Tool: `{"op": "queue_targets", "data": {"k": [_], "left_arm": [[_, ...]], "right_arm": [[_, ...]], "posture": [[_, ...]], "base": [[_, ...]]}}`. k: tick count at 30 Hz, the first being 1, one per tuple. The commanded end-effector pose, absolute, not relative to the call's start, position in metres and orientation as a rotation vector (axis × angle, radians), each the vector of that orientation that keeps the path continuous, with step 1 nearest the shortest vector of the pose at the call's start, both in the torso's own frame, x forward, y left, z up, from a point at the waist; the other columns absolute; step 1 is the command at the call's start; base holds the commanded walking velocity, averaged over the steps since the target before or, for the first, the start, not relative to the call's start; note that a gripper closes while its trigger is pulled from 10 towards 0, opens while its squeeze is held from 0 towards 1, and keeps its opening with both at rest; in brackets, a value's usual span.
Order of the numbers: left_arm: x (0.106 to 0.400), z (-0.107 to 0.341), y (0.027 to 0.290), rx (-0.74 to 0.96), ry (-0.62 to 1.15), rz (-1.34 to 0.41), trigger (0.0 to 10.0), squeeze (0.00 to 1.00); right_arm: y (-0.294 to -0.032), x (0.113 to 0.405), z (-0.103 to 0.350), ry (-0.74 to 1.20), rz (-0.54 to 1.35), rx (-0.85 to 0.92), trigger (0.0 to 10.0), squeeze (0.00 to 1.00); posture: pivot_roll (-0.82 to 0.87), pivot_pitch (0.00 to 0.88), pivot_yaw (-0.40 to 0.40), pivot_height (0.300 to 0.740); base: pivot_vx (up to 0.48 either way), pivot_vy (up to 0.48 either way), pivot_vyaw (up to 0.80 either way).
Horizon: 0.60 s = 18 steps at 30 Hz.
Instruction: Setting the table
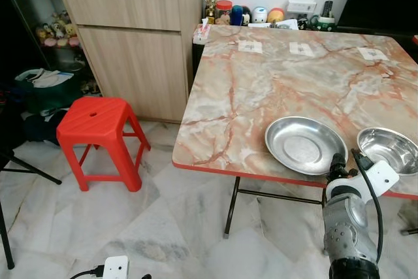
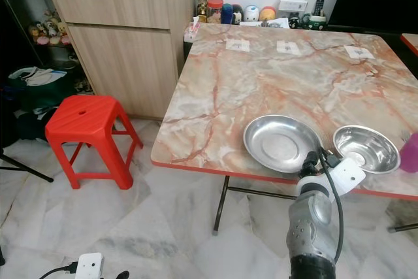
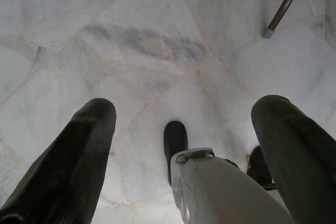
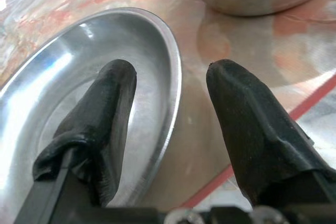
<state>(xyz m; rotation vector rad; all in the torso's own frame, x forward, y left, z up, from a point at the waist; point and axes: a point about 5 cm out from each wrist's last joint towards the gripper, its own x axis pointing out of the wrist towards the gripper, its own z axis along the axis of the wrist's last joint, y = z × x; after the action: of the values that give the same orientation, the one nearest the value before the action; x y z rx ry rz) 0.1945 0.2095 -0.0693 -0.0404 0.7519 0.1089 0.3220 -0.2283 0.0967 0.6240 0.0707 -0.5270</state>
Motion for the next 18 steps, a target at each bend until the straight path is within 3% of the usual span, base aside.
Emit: {"op": "queue_targets", "data": {"k": [1, 18], "left_arm": [[0.1889, -0.0723, 0.2094, -0.039, 0.77, 0.107, 10.0, 0.0], [0.188, -0.0728, 0.21, -0.042, 0.773, 0.112, 10.0, 0.0]], "right_arm": [[-0.2304, 0.3242, 0.0976, 0.068, -0.542, 0.634, 10.0, 0.0], [-0.2321, 0.3325, 0.0967, 0.086, -0.548, 0.611, 10.0, 0.0]], "posture": [[0.06, 0.082, -0.045, 0.74], [0.06, 0.096, -0.042, 0.74]], "base": [[0.0, 0.0, 0.0], [0.0, 0.0, 0.0]]}}
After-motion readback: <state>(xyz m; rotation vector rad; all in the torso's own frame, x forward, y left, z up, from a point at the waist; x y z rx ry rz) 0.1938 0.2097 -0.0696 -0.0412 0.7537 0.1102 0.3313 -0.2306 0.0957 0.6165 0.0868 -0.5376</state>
